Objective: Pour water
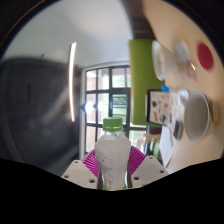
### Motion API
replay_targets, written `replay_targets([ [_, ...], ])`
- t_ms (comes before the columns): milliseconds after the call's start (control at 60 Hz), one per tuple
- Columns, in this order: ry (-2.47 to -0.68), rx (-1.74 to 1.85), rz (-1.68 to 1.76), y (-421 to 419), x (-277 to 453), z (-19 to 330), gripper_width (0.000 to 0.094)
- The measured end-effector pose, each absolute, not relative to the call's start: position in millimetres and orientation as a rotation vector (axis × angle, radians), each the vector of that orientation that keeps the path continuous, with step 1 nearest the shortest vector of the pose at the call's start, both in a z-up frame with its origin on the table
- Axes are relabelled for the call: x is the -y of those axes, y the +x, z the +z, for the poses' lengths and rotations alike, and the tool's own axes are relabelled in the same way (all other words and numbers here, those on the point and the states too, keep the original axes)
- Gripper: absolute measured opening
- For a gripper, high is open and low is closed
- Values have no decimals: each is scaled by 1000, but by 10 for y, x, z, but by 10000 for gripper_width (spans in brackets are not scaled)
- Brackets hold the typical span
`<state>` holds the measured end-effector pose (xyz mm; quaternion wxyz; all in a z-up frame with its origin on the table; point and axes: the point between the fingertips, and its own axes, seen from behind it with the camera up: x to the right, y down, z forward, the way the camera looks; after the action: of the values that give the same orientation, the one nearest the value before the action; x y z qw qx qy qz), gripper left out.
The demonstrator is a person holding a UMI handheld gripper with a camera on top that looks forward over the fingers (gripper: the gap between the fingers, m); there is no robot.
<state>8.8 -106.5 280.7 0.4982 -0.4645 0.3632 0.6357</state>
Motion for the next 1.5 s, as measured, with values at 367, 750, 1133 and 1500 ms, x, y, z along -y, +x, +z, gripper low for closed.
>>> replay_targets([
  [367, -1267, -193, -22, 2171, 2016, 3259, 321],
  [750, -1567, -152, -174, 2747, 1849, 1261, 334],
  [1133, -1585, -157, -160, 2857, 2026, 1113, 343],
  [1500, -1711, -98, -161, 2632, 2138, 1085, 818],
])
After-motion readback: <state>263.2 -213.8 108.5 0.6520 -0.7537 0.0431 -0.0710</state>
